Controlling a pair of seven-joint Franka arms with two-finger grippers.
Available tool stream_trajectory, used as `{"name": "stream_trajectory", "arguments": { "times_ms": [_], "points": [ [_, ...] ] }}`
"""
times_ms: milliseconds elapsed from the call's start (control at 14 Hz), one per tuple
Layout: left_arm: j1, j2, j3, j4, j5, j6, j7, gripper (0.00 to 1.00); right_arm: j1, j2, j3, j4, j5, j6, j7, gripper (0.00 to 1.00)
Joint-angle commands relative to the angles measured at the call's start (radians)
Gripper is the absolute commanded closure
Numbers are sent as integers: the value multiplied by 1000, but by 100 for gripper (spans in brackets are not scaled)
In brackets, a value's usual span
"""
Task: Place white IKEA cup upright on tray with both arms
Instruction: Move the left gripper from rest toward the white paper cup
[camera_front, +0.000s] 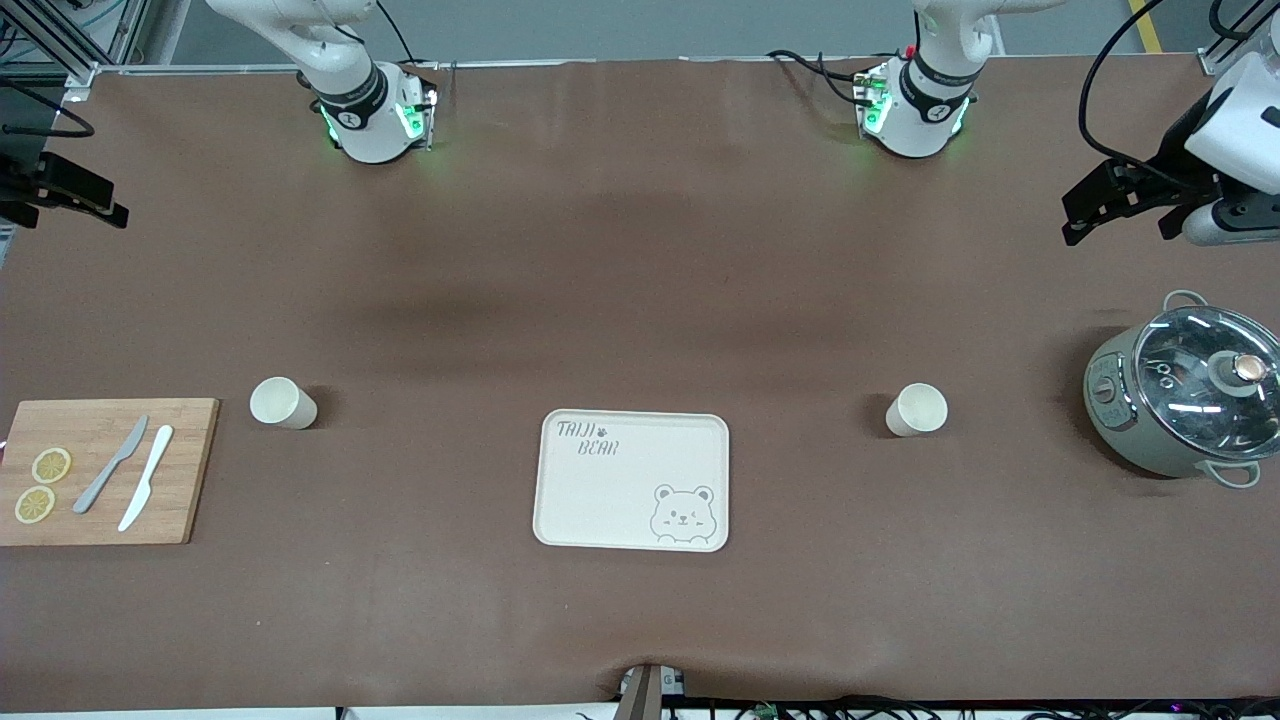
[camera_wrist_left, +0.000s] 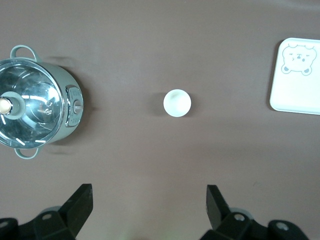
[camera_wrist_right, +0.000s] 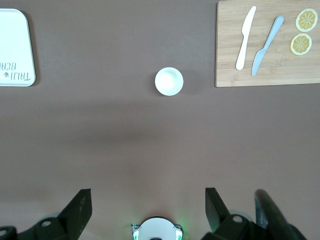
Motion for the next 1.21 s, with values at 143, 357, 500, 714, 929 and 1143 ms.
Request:
{"name": "stream_trajectory", "arguments": {
  "times_ms": [143, 357, 500, 714, 929, 1143],
  "points": [
    [22, -15, 1, 2, 13, -19, 77, 0, -15, -23, 8, -20, 13, 2, 10, 0],
    [25, -4, -1, 37, 21, -19, 60, 0, -13, -22, 8, -20, 13, 2, 10, 0],
    [27, 3, -1, 23, 23, -19, 78, 0, -13, -22, 8, -20, 13, 2, 10, 0],
    [27, 16, -1, -33, 12, 13, 49, 0, -13, -22, 8, -20, 13, 3, 10, 0],
    [31, 59, -1, -72, 10, 65, 45, 0, -15, -19, 8, -20, 13, 3, 9, 0],
    [31, 53, -2, -218, 9, 236, 43, 0, -18, -13, 8, -15, 13, 5, 7, 0]
  ]
}}
